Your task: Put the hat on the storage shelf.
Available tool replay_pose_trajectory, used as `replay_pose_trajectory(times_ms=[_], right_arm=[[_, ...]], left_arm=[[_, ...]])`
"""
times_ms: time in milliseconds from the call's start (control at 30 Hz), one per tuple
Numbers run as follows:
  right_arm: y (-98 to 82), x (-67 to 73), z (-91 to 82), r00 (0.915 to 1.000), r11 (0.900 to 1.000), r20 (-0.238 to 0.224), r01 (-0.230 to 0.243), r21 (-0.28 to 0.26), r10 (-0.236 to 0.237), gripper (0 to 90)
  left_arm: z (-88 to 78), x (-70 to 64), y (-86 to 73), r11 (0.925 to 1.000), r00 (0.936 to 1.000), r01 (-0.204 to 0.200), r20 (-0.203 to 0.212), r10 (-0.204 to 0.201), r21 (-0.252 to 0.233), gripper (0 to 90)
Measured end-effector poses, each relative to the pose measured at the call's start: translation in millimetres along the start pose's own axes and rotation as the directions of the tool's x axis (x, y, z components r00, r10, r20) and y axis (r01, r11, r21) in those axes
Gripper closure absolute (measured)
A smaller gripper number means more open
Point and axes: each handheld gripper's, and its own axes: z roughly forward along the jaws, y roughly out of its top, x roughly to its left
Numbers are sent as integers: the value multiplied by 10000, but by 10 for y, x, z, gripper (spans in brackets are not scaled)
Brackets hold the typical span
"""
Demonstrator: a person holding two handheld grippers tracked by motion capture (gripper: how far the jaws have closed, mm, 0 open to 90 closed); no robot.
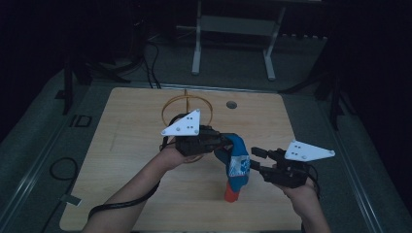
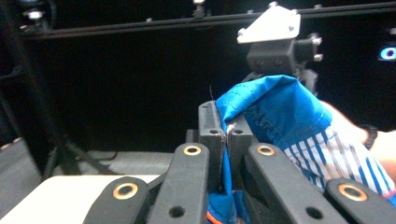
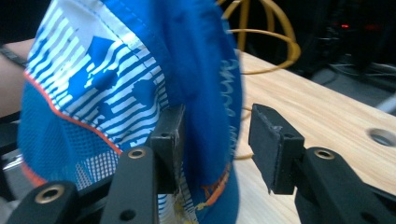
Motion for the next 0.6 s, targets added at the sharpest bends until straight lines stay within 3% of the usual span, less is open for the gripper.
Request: replay_pose_trajectory(times_ms=[133,333,400,533,600], right_arm=[[5,80,90,9991,9999,-424,100,39,-98,529],[8,131,216,9990,9999,-442,87,131,-81,541],[4,141,244,9987,9999,-494,87,134,-80,639],[11,168,244,9999,10000,-55,94,-17,-94,852],[15,155,218,9999,9999,141,66,-144,-64,896]], left_arm=[[2,-17,5,9997,9995,-239,188,237,87,896],[5,-33,-48,9998,9987,-170,478,173,-70,895],[10,-34,-62,9999,9989,-126,459,130,-99,895],[-17,-22,-79,9999,9989,-54,462,58,-91,895],[-38,-20,-77,10000,9994,-54,336,54,-5,895]])
